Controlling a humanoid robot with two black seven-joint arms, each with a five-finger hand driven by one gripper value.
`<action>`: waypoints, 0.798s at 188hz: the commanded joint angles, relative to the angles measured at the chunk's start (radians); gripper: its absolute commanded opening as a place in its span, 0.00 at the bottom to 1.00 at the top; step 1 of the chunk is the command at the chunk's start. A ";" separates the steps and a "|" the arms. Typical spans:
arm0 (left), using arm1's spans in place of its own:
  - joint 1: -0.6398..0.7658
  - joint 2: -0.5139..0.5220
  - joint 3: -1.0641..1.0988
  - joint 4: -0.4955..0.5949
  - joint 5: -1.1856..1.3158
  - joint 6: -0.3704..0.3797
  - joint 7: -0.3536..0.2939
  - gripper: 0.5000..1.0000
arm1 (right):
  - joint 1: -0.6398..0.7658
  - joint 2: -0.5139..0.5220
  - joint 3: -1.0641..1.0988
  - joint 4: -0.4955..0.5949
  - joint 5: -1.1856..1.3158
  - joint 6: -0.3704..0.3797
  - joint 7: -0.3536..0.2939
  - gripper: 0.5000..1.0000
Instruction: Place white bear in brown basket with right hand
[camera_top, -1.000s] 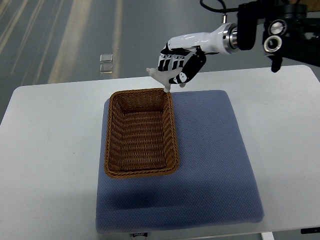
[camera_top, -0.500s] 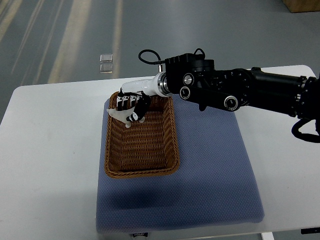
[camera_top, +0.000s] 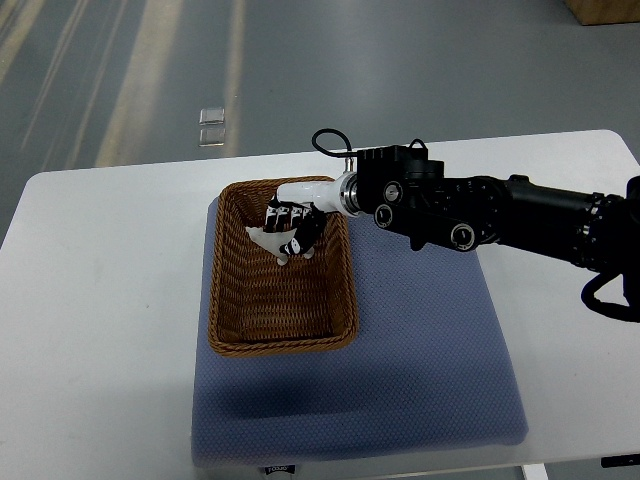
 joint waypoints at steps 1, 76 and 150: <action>0.000 0.000 0.000 0.000 0.002 0.001 0.000 1.00 | -0.007 0.000 0.004 0.000 0.002 0.000 0.000 0.07; 0.000 0.000 0.000 0.003 0.000 0.001 0.000 1.00 | 0.002 0.000 0.019 0.000 0.020 0.006 0.000 0.83; 0.000 0.000 0.002 0.003 0.000 0.001 0.000 1.00 | 0.002 -0.103 0.390 -0.005 0.023 -0.008 0.003 0.83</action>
